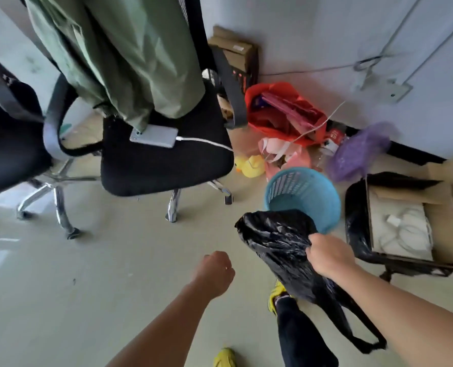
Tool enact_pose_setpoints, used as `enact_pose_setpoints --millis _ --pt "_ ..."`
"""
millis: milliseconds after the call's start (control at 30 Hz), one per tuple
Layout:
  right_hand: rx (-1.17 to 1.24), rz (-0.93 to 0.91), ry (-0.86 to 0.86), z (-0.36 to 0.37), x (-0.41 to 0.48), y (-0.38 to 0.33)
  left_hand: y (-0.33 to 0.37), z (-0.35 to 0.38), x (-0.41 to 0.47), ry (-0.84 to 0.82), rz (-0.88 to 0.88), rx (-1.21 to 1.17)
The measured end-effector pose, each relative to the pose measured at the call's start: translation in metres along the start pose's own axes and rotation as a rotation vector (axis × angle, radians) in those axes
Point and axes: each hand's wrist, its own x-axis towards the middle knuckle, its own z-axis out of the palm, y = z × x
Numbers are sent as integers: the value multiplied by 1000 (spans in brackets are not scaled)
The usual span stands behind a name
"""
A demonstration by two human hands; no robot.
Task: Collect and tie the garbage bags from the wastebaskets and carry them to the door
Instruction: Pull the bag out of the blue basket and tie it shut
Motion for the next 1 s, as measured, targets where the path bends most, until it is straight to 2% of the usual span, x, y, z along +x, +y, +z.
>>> enact_pose_setpoints --millis 133,333,567,700,800,867,1000 --pt "-28 10 41 36 -49 -10 -57 39 -37 -32 -26 21" --pt "-42 4 -10 110 -75 -8 -112 108 -45 -88 -26 66" --pt "-16 12 -95 243 -38 2 -142 210 27 -107 37 184" --pt "61 -29 -130 307 5 8 -160 264 82 -34 127 183" --pt "265 -35 -129 341 44 16 -172 300 131 69 329 325" --pt "539 -35 -138 351 73 27 -169 316 160 90 437 387" --pt "1066 -8 -296 337 121 60 -149 341 210 122 545 349"
